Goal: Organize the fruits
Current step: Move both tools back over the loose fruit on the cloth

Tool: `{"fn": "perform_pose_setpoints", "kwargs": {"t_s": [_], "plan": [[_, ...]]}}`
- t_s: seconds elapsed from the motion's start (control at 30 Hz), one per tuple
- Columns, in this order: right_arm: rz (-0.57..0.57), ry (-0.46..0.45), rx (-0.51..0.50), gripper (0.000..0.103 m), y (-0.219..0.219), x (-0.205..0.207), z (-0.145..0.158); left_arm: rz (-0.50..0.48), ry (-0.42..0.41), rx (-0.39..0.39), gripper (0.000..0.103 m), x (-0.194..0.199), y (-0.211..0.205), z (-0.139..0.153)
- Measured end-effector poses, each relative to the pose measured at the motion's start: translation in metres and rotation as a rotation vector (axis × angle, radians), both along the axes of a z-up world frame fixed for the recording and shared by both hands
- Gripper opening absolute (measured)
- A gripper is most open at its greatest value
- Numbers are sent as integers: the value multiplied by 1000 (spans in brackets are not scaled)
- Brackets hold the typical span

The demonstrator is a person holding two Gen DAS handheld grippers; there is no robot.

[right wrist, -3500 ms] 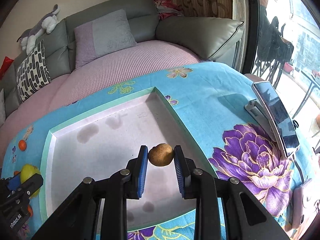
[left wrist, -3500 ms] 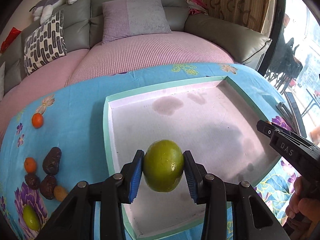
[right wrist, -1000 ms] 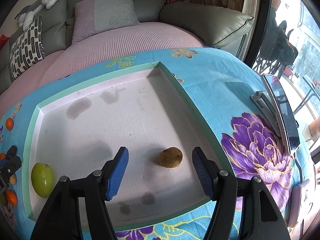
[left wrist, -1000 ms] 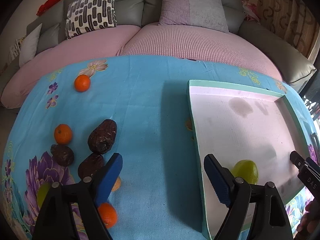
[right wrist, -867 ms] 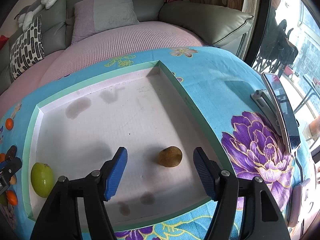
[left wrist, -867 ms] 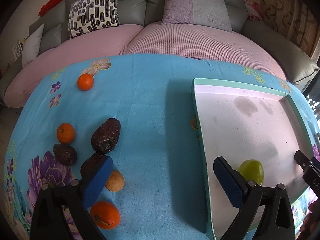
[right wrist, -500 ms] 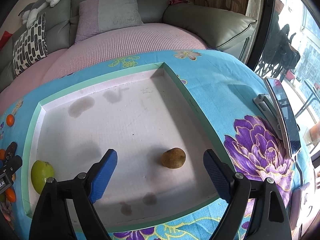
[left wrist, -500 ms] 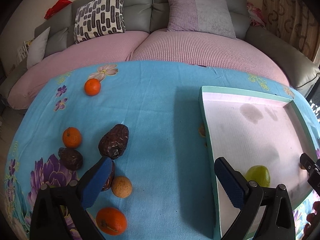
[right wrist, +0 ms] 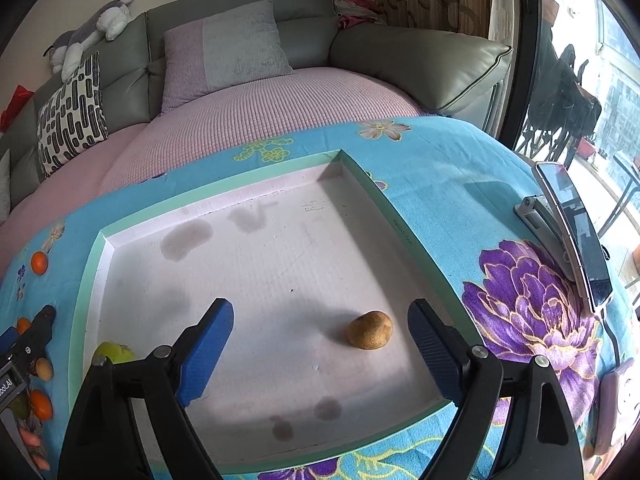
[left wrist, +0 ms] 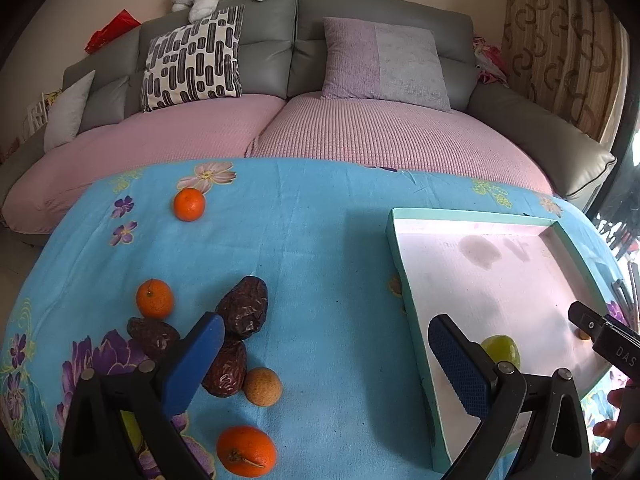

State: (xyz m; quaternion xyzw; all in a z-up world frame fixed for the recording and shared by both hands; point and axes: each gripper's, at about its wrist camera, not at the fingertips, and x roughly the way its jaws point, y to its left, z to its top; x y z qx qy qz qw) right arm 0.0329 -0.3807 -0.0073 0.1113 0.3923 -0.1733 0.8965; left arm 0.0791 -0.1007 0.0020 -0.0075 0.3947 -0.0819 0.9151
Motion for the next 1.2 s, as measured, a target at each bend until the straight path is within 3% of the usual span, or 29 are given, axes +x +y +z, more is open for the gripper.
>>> {"fn": "perform_pose_setpoints", "kwargs": {"t_s": [0.13,0.33,0.63,0.87,1.2], "plan": [[30,0,41,89,7,3,0,10,13,-60,103,2,19,2],[51,-5,5,89,25,9,1,64,0,-42,103,0,51,5],[134,-79,-49,89,67,18,18,246,-15,-95,103,-7,125,19],[259,-125,-11,89,114,26,26,366,-17,-138,103,-19,176,27],[487,-112,1,89,196,23,27,351,83,-193,97,-35,181,-2]]}}
